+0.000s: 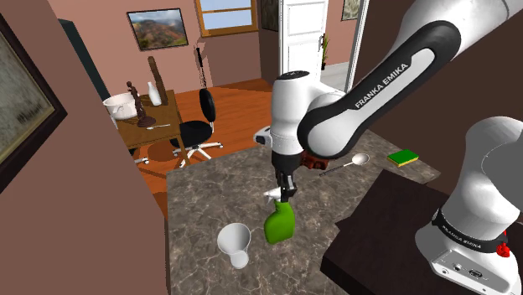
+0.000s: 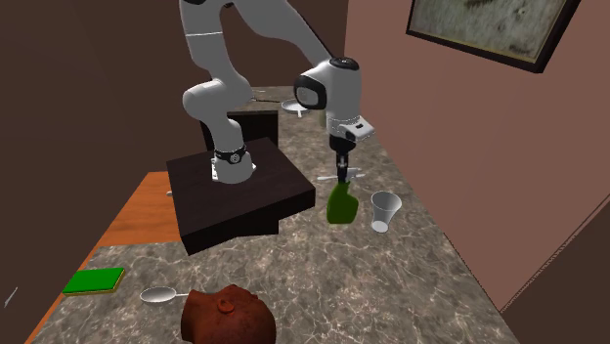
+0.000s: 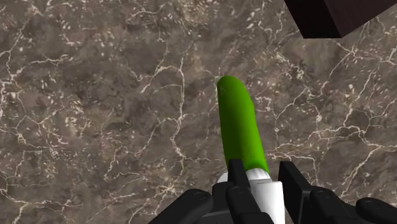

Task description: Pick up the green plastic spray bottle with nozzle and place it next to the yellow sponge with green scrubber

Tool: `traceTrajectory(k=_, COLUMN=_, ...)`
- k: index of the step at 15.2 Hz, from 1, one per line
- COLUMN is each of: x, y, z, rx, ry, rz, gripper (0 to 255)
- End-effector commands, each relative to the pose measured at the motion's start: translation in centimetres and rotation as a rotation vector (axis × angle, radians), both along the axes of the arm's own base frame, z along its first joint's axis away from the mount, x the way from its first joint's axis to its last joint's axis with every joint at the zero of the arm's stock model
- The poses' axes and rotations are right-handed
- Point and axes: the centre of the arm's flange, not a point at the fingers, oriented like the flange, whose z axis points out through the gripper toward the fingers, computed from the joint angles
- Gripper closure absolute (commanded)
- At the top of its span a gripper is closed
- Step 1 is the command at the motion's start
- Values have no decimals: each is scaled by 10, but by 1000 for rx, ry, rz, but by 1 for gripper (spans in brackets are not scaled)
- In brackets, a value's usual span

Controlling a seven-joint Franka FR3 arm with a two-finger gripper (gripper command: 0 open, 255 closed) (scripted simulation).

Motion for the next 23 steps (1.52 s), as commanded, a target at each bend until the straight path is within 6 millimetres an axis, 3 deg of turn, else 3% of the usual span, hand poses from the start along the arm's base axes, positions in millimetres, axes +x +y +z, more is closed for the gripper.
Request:
traceTrajectory(k=1, x=0, y=0, z=11, rx=0, ry=0, rz=0, gripper=255)
traceTrajectory(k=23, x=0, y=0, z=128, rx=0, ry=0, rz=0, gripper=255)
